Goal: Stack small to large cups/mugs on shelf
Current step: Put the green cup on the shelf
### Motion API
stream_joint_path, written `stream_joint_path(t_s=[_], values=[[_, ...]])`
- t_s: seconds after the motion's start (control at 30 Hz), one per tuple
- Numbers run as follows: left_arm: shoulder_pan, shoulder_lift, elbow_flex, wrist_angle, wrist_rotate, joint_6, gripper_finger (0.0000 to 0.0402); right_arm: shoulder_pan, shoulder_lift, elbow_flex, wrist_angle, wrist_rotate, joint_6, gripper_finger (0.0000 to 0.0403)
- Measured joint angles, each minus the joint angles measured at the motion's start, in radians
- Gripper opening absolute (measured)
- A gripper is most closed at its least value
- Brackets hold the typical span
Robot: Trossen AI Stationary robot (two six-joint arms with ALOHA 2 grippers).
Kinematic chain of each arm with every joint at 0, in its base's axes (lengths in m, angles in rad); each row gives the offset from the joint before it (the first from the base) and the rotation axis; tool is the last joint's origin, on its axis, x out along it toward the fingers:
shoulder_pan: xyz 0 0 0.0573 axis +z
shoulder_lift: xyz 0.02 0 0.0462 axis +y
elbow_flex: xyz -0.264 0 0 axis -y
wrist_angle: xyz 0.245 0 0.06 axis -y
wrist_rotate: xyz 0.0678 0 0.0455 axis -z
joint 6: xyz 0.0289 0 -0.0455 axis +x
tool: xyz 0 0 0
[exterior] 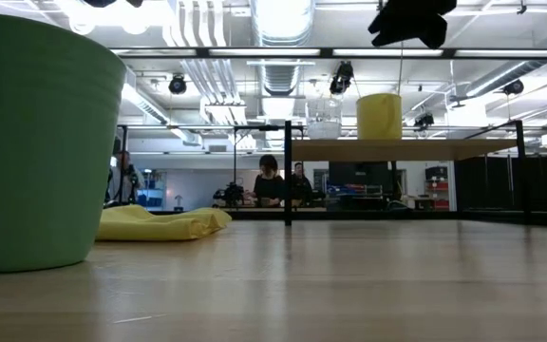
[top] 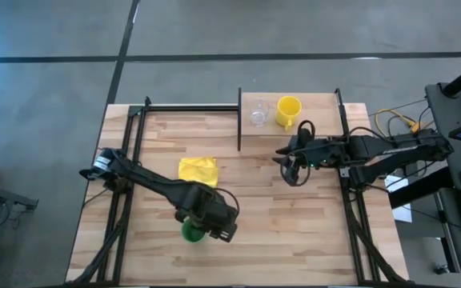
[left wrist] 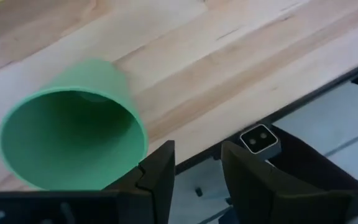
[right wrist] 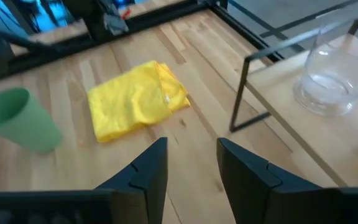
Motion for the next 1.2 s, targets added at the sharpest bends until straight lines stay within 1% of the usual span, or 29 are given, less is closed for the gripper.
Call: stream_joint_path(t_s=[0.3, 0.4, 0.53, 0.83, 0.9, 1.03, 1.1, 1.2], values=[[0.0, 0.0, -0.014, -0.029, -0.024, -0.066, 0.0118, 0.0, 0.0, 0.0, -0.114, 0.001, -0.006, 0.0133], [0.0, -0.001, -0.017, -0.079, -0.025, -0.069, 0.0118, 0.0, 0.0, 0.0, -0.122, 0.001, -0.006, 0.013], [0.002, -0.002, -0.034, -0.104, -0.025, -0.079, 0.0118, 0.0, 0.0, 0.0, -0.124, 0.001, -0.006, 0.0131], [0.003, 0.008, -0.086, -0.069, -0.025, -0.119, 0.0118, 0.0, 0.0, 0.0, -0.124, 0.007, -0.009, 0.0133], [0.003, 0.008, -0.106, -0.033, -0.025, -0.119, 0.0118, 0.0, 0.0, 0.0, -0.124, 0.009, -0.009, 0.0132], [0.003, 0.008, -0.121, -0.026, -0.025, -0.088, 0.0116, 0.0, 0.0, 0.0, -0.124, 0.01, -0.009, 0.0134], [0.003, 0.008, -0.126, -0.025, -0.025, -0.063, 0.0107, 0.0, 0.0, 0.0, -0.124, 0.01, -0.009, 0.0134], [0.003, 0.008, -0.129, -0.027, -0.025, -0.012, 0.0075, 0.0, 0.0, 0.0, -0.123, 0.01, -0.01, 0.0131]])
